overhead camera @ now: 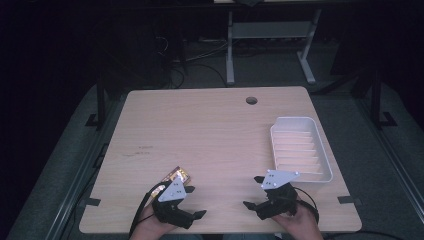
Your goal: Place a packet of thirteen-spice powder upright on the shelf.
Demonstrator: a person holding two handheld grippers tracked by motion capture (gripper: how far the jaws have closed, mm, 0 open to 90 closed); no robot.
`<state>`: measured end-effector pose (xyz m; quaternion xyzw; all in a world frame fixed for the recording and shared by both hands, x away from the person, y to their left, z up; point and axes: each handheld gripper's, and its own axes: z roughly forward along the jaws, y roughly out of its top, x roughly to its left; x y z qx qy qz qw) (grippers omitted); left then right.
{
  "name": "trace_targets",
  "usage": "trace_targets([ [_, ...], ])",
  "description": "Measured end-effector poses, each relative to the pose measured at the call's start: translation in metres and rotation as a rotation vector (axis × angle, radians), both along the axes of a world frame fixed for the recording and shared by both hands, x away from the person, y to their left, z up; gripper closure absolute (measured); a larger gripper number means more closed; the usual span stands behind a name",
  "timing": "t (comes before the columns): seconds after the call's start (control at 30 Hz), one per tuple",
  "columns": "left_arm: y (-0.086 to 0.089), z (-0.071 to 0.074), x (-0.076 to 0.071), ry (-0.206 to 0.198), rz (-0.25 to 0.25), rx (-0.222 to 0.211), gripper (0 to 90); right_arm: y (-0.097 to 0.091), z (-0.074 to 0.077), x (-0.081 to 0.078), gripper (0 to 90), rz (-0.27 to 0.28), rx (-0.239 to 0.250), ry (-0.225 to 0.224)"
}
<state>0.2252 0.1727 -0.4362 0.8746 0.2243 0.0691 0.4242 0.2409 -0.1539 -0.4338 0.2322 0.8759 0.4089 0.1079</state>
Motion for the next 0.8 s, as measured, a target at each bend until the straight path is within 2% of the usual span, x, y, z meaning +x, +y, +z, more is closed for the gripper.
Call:
trace_targets([
  [0.4,0.009,0.004,0.005,-0.008,0.03,0.014,18.3,0.001,-0.001,0.001,15.3,0.003,-0.002,0.002],
  [0.8,0.034,0.009,0.015,-0.004,0.101,0.007,17.7,0.003,-0.001,0.005,15.2,-0.01,0.0,0.007],
])
